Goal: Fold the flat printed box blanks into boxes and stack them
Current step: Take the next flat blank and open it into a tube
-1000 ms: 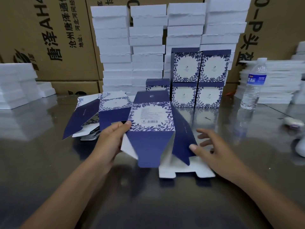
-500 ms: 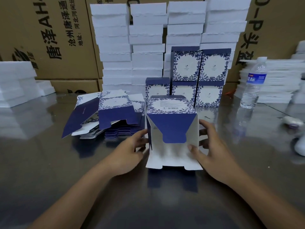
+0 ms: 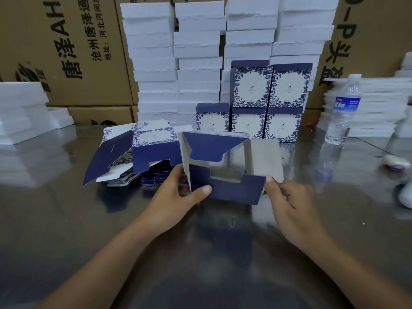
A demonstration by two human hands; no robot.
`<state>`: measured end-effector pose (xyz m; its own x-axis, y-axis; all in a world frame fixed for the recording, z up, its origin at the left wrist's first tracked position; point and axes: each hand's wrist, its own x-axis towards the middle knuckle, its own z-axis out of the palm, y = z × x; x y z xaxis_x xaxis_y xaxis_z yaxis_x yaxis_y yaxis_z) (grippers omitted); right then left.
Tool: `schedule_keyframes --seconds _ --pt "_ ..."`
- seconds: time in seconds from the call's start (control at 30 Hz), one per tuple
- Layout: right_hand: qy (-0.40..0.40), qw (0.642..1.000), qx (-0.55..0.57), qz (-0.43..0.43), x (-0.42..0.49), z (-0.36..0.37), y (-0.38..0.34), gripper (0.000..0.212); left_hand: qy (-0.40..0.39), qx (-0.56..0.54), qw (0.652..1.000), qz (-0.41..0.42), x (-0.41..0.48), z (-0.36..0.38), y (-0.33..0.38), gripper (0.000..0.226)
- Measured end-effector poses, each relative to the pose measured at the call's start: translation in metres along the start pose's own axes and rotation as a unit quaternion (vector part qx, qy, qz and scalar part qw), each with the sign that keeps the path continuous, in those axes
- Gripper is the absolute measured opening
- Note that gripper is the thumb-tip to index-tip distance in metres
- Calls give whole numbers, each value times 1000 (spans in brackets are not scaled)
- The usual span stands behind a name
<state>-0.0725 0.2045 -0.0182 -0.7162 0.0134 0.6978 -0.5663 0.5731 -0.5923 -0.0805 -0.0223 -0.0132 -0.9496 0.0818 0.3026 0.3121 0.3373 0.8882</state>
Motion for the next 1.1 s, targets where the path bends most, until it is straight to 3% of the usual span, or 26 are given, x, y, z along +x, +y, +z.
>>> schedule_keyframes --seconds 0.13,0.23,0.3,0.37,0.47,0.6,0.67,0.77,0.9,1.0,1.1 --pt "36 999 25 -3 -2 1 -8 47 -3 -67 997 -29 -3 6 3 62" --pt "34 999 -3 2 -3 3 -8 33 23 -122 991 -50 -5 14 5 45" --pt "-10 1000 -25 13 -2 4 -9 18 64 -122 989 -57 -5 19 7 32" --pt "-52 998 -43 20 -6 6 -8 28 100 -120 986 -62 -4 21 8 18" --pt "-68 991 -82 81 -7 10 -10 25 117 -130 983 -63 -5 23 13 26" --pt "-113 965 -134 193 -5 11 -13 60 121 -153 978 -78 -8 24 16 21" --pt "-122 959 -92 239 -3 10 -14 65 124 -162 976 -72 -8 26 18 21" --pt "-101 954 29 283 0 11 -19 57 123 -138 982 -35 -10 24 24 28" --pt "-56 939 157 301 -1 11 -25 55 143 -122 982 -8 -12 24 26 32" --pt "-52 938 194 282 -1 10 -30 56 81 -249 962 -77 -10 25 28 40" --pt "-51 940 199 272 0 9 -35 54 -33 -282 952 -119 -15 25 31 18"
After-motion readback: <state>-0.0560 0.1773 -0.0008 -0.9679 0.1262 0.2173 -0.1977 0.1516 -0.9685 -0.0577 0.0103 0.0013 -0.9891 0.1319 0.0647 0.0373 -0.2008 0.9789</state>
